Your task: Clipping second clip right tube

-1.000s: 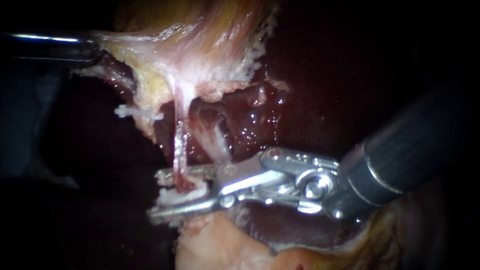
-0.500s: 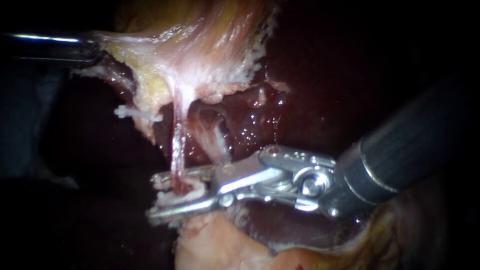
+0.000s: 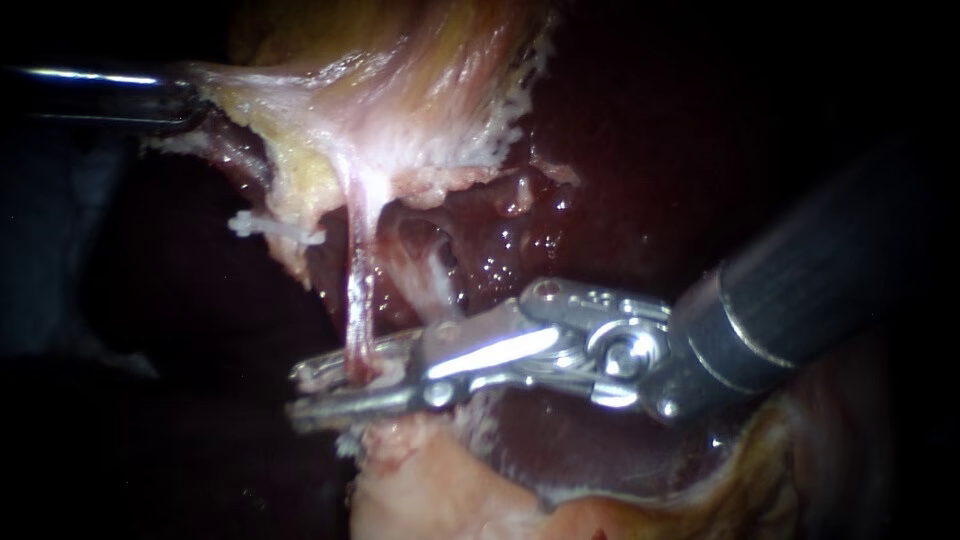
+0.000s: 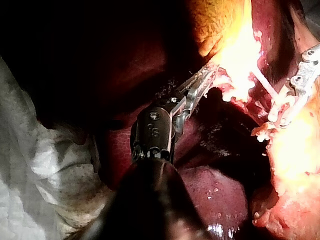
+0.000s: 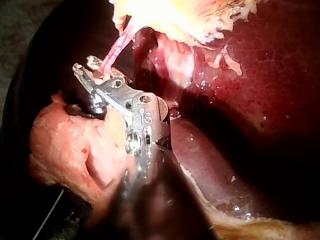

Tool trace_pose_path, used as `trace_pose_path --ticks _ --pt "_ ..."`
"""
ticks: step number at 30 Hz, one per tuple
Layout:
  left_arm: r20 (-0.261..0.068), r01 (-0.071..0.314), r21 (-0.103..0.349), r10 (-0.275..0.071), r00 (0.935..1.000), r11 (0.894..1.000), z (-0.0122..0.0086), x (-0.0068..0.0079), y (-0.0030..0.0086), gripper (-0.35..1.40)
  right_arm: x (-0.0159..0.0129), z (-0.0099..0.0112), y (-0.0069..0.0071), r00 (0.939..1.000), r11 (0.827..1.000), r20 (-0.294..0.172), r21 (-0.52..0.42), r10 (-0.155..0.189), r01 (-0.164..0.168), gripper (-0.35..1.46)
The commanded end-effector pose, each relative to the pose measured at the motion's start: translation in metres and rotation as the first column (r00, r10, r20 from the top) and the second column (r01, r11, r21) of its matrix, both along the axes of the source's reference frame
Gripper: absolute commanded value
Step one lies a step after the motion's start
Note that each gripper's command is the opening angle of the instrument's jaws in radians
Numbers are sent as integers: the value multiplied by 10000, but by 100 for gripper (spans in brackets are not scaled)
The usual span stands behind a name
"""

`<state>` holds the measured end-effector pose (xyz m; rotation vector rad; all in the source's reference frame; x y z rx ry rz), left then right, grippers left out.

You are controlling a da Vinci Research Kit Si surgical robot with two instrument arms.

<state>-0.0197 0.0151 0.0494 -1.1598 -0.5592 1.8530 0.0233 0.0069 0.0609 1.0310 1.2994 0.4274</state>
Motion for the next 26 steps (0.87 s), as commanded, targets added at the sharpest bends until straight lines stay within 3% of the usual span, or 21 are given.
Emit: trace_pose_path --ticks 1,6,15,26 --pt "2 -2 1 2 10000 10000 0 0 0 -35 -1 0 0 10000 10000 0 -2 2 -2 -10" --pt "2 -2 1 2 10000 10000 0 0 0 -35 -3 0 0 10000 10000 -7 -2 -8 8 -34" --pt "1 -1 1 1 10000 10000 0 0 0 -35 -7 3 2 9994 10000 340 -7 66 -66 -35" --pt "-16 19 -9 -19 10000 10000 0 0 0 -35 -9 4 1 9994 10000 339 -11 63 -63 -35"
